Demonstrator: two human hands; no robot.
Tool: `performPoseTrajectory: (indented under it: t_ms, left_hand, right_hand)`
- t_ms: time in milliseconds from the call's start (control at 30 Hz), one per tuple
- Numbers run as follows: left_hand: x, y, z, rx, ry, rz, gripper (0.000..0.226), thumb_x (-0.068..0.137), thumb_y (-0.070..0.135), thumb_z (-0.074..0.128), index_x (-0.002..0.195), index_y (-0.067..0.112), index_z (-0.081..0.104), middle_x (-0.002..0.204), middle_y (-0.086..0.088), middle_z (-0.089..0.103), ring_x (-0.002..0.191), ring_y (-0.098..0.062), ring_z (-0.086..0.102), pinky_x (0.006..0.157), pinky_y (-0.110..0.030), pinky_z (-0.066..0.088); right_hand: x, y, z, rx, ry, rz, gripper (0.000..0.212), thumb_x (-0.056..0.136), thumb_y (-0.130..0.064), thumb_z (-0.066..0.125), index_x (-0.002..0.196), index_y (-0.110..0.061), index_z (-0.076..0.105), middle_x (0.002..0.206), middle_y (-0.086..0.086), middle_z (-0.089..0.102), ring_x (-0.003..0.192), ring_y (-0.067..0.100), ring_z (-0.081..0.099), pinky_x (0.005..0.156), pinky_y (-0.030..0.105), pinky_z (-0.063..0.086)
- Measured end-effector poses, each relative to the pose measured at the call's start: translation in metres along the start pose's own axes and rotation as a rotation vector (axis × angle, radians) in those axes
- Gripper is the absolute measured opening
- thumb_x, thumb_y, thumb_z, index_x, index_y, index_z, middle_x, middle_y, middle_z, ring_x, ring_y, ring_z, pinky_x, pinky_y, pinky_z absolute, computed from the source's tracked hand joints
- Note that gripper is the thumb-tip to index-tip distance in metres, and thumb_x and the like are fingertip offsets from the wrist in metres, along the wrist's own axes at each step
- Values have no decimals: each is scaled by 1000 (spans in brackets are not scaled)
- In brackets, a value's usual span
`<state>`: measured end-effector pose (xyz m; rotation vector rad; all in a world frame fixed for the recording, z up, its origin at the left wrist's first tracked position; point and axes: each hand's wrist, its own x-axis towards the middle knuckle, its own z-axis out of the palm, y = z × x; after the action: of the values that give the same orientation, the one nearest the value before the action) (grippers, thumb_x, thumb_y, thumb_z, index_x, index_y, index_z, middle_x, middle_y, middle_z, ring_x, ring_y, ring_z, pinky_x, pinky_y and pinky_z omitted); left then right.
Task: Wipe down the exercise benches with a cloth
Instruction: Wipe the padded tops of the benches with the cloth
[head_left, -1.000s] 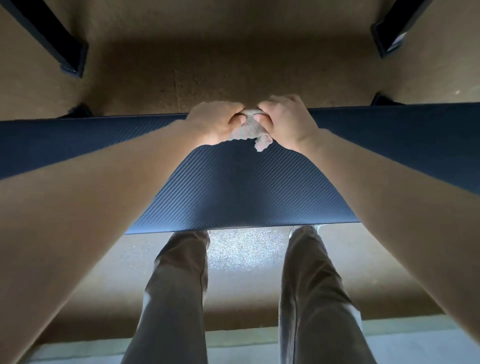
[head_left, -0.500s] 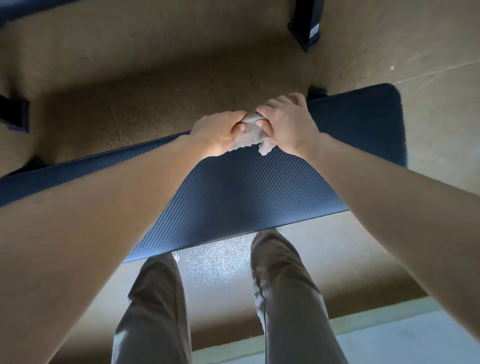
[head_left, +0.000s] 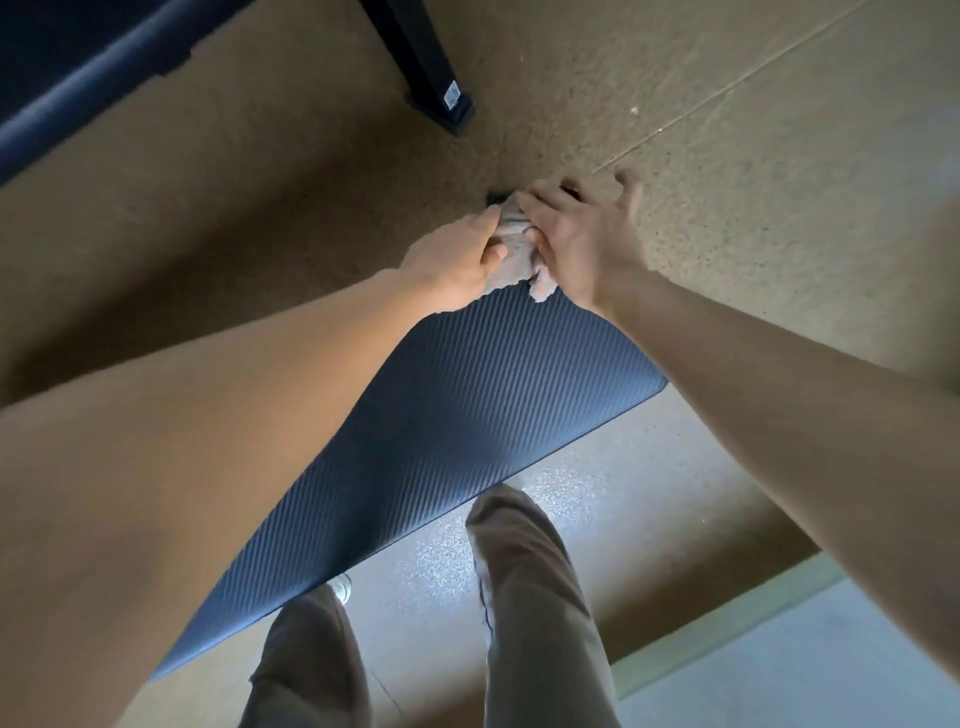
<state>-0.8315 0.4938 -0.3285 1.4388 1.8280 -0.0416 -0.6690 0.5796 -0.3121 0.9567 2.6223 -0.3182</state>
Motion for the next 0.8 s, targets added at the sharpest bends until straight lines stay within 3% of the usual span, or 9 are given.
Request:
performPoseTrajectory:
  t_ms: [100, 200, 333, 433, 533, 600, 700, 767, 800]
  left_hand:
    - [21, 25, -1, 75, -25, 45, 63, 110, 38, 34, 163, 12, 12, 162, -13, 33, 139, -37, 45, 109, -52, 41]
    - [33, 46, 2, 165, -34, 97, 68, 109, 39, 36, 164, 16, 4, 168, -12, 17, 149, -39, 31, 116, -54, 33]
    - [44, 71, 13, 407, -67, 293, 55, 107, 48, 33, 158, 30, 27, 169, -1, 16, 157, -36, 5, 123, -65, 7]
    - [47, 108, 22, 526, -171, 448, 55, 107, 55, 22, 139, 25, 55, 148, 3, 51, 153, -26, 22, 121, -65, -6]
    - [38, 146, 45, 576, -246, 547, 56, 108, 53, 25, 113, 20, 69, 114, 2, 67, 127, -23, 51, 121, -56, 9]
    - [30, 162, 65, 600, -263, 606, 53, 106, 56, 28, 108, 23, 70, 109, 3, 69, 117, -23, 54, 116, -53, 20]
    - [20, 170, 89, 605, -253, 680, 50, 103, 59, 35, 117, 26, 69, 113, 5, 68, 116, -22, 54, 112, -51, 25]
    - [11, 169, 99, 611, -198, 707, 44, 102, 55, 40, 119, 26, 69, 117, 4, 68, 118, -23, 53, 115, -53, 23]
    - [6, 167, 105, 620, -163, 734, 40, 102, 52, 44, 119, 27, 70, 118, 4, 67, 119, -24, 53, 117, -54, 22]
  right_hand:
    - [-8, 19, 3, 47, 57, 112, 43, 106, -27, 43, 148, -22, 50, 149, -3, 55, 134, 30, 48, 112, 65, 20]
    - [-23, 40, 10, 175, 95, 175, 29, 106, -23, 41, 126, -20, 62, 123, -1, 70, 113, 29, 57, 106, 54, 25]
    - [-58, 60, 24, 314, 48, 260, 25, 107, -22, 37, 92, -24, 57, 87, 5, 69, 84, 29, 58, 96, 43, 25]
    - [-91, 73, 44, 426, -41, 369, 32, 109, -29, 35, 84, -22, 54, 81, 4, 65, 79, 28, 58, 86, 36, 21]
    - [-138, 84, 67, 632, -93, 475, 35, 108, -33, 41, 87, -17, 64, 80, 2, 65, 81, 27, 60, 90, 42, 36]
    - [-169, 88, 75, 760, -106, 522, 29, 107, -31, 47, 93, -17, 68, 77, -2, 64, 76, 21, 58, 88, 41, 45]
    - [-201, 88, 71, 951, -265, 528, 13, 103, -24, 59, 92, -23, 66, 81, -9, 66, 76, 13, 63, 71, 14, 44]
    - [-210, 89, 70, 1131, -299, 613, 4, 96, -19, 69, 99, -21, 71, 99, -3, 75, 96, 16, 70, 85, 20, 52]
    - [-211, 92, 69, 1225, -252, 702, 14, 95, -16, 70, 108, -20, 72, 108, -1, 75, 104, 17, 70, 93, 27, 54]
